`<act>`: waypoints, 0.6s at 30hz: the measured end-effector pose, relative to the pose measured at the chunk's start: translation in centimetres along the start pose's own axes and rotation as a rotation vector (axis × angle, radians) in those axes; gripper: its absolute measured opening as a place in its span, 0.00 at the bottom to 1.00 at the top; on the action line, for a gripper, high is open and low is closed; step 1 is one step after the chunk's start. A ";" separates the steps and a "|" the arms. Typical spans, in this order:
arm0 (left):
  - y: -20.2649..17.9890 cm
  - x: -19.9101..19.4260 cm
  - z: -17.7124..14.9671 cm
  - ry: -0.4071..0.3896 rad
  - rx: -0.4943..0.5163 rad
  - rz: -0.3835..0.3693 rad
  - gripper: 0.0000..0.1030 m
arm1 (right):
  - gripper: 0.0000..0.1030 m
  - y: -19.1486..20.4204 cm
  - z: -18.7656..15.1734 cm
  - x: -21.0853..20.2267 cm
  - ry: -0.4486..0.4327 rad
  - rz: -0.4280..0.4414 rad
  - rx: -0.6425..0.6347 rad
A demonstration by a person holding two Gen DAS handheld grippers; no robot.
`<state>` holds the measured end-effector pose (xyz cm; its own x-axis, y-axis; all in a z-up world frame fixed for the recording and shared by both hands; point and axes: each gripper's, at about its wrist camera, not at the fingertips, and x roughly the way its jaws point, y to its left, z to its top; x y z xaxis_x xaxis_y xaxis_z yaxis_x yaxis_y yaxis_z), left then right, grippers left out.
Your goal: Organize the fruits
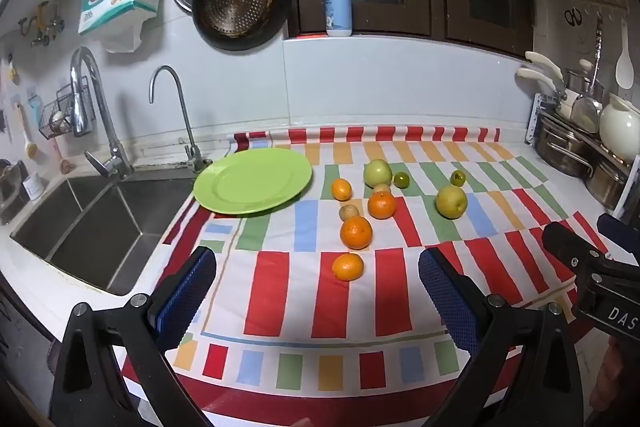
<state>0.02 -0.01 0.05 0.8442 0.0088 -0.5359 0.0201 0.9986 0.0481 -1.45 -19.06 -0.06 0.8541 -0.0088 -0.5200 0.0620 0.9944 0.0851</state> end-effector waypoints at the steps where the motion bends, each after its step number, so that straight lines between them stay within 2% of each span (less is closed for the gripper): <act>1: 0.0 0.0 0.1 -0.003 -0.002 0.000 1.00 | 1.00 -0.1 0.0 0.0 0.002 -0.001 0.001; 6: -0.4 -0.7 0.2 -0.035 0.009 0.002 1.00 | 1.00 -0.2 -0.1 0.0 -0.010 0.000 -0.008; 18: -0.5 -1.4 0.8 -0.042 0.016 0.009 1.00 | 1.00 0.0 0.3 -0.5 -0.032 0.009 -0.026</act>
<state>-0.71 -0.55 1.44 0.8660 0.0152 -0.4997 0.0205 0.9976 0.0660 -1.70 -19.11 0.47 0.8706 -0.0032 -0.4919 0.0413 0.9969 0.0668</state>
